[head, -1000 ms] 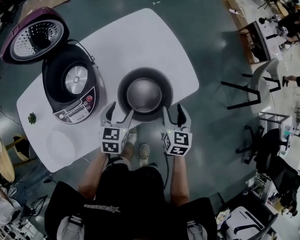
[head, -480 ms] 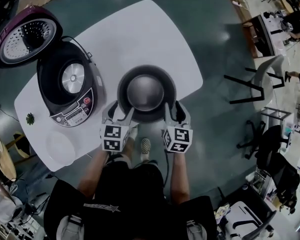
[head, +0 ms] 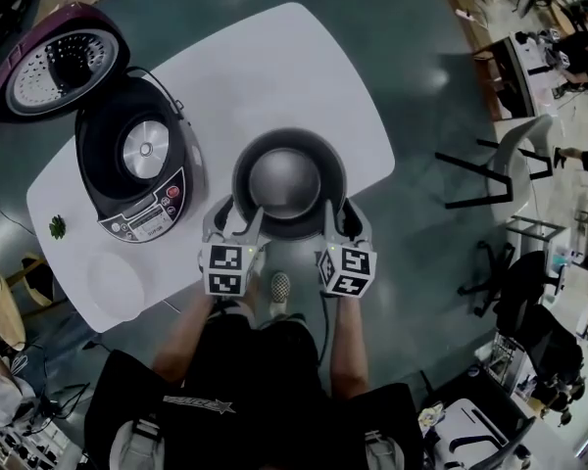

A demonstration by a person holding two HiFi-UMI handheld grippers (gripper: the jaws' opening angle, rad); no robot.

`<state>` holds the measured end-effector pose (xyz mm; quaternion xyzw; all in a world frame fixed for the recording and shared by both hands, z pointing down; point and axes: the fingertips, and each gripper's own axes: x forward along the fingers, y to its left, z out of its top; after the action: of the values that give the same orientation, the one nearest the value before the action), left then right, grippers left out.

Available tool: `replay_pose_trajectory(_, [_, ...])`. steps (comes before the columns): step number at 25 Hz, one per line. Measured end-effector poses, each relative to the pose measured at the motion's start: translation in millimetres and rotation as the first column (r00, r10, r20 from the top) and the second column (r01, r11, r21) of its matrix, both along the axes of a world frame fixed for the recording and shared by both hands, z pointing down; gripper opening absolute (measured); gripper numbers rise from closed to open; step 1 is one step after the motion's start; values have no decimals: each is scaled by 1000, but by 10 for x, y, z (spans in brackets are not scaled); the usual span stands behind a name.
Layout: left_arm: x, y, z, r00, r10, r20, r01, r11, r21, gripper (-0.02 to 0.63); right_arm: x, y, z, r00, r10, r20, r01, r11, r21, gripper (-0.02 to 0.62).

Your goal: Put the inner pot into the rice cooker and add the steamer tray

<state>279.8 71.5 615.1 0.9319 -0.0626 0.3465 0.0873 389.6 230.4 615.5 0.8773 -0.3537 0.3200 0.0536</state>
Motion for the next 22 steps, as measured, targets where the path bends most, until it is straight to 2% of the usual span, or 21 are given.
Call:
replay_pose_trajectory(10, [69,79,-578,993,-16,-113,22,999,50,230,68,92,-609,995,-4,-98,8,999,39,119])
replay_pose_trajectory(22, [20,-73,-1310,968,-57,-246,85,991,104,224,65,-83,-1421,973,-38,-228,68,990,125,120])
